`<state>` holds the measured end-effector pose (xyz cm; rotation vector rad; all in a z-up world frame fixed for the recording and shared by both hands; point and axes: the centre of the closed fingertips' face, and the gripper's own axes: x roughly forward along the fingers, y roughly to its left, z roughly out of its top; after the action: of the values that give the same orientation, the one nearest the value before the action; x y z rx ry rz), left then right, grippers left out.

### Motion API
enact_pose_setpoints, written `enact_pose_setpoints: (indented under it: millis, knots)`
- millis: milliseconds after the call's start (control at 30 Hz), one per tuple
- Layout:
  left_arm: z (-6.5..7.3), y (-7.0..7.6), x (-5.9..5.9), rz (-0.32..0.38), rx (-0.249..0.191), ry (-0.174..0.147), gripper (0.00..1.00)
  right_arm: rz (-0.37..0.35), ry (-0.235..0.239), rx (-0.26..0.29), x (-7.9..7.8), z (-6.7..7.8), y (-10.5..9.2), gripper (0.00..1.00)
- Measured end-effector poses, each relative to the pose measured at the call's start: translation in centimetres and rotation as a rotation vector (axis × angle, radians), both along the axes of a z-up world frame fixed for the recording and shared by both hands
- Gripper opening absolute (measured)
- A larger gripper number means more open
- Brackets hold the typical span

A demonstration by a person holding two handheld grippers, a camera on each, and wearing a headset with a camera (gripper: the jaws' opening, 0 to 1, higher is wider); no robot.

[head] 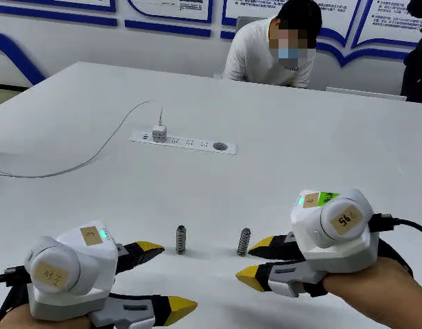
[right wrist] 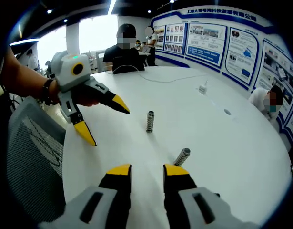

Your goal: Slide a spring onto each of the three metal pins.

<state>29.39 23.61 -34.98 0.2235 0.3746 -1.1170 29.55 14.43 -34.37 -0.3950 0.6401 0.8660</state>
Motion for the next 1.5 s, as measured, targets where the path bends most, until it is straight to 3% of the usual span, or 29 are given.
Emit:
enact_pose_setpoints:
  millis: [400,833,1500]
  knots:
    - [0.0,-0.2,-0.1,-0.002,0.001,0.002,0.64,-0.080,-0.007,0.020,-1.3,0.3,-4.3,0.29]
    - [0.1,-0.3,0.0,-0.003,0.001,0.001,0.65,-0.188,-0.049,0.037,-1.0,0.9,-9.1,0.33]
    - [-0.2,0.2,0.1,0.009,0.005,0.010,0.67,-0.197,-0.126,0.079,-1.5,0.4,-11.9,0.52]
